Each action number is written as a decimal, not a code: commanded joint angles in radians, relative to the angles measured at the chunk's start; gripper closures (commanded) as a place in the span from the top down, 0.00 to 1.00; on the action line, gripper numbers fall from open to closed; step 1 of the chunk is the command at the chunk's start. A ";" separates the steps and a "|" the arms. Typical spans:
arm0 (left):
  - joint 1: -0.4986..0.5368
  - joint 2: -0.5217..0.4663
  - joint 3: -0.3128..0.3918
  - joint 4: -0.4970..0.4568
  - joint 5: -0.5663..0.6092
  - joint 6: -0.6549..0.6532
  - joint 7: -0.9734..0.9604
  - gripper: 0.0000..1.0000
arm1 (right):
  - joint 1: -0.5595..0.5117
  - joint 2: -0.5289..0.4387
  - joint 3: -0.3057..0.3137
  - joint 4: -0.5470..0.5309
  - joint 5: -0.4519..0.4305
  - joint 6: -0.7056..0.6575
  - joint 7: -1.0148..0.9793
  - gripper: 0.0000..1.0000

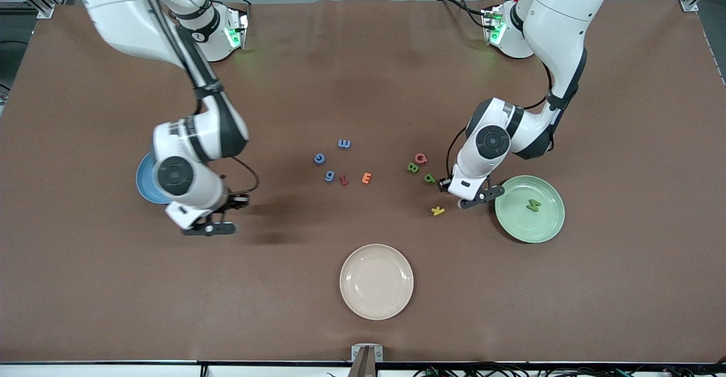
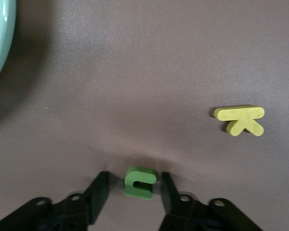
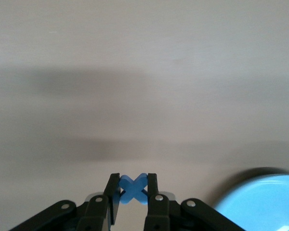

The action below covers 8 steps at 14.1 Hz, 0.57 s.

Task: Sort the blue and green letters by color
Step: 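Drop the green letter on the green plate while the right gripper carries the x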

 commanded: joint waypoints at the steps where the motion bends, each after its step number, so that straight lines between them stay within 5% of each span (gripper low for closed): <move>1: 0.012 -0.013 0.003 -0.007 0.014 0.002 -0.002 0.00 | -0.151 -0.094 0.023 -0.107 -0.016 0.009 -0.225 0.00; 8: 0.167 -0.167 0.009 -0.001 0.015 -0.118 0.155 0.00 | -0.331 -0.148 0.026 -0.377 -0.014 0.261 -0.476 0.00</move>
